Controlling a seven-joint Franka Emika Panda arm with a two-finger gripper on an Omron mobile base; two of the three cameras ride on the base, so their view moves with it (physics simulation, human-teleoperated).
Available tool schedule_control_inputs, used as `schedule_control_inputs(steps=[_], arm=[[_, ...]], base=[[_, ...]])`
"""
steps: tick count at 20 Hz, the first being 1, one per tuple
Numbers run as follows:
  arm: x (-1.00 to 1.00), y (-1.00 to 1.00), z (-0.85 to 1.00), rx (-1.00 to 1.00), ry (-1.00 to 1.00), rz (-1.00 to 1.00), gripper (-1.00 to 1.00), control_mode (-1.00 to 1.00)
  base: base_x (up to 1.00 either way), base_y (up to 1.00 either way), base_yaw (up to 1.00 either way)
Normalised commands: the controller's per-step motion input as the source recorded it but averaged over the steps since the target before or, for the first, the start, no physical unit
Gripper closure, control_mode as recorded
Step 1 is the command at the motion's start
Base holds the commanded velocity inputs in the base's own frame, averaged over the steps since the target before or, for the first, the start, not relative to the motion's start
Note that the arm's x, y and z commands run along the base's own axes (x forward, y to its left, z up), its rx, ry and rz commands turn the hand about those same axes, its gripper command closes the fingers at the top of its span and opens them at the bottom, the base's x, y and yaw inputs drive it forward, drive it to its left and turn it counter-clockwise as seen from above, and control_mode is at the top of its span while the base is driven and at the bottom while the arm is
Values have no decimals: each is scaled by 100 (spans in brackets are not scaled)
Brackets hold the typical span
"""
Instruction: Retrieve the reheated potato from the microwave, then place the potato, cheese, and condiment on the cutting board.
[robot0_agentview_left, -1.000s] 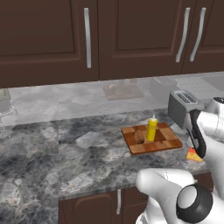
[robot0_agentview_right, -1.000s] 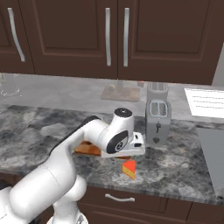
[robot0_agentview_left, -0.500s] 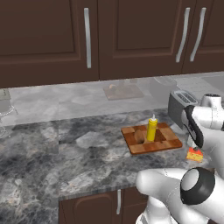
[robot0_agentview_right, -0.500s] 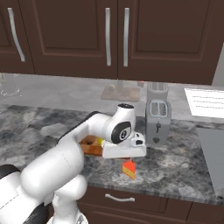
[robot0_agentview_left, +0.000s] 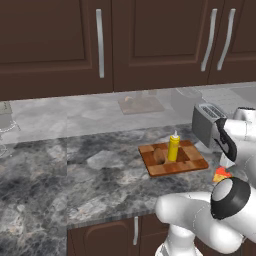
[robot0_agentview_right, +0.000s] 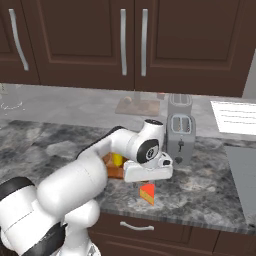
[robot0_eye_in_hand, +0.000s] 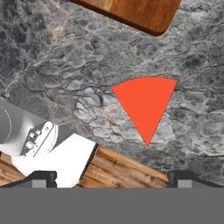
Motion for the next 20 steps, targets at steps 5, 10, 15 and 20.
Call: schedule_control_inputs(steps=[5,10,15,20], arm=[[1,-8,-13,8,-7,7,-100,-100],[16,0,-16,7,-4,1,-100,-100],[22,0,-16,2,0,0,-100,-100],[25,-6,-17,0,0,0,-100,-100]], base=[[0,0,0],[0,0,0],[0,0,0],[0,0,0]])
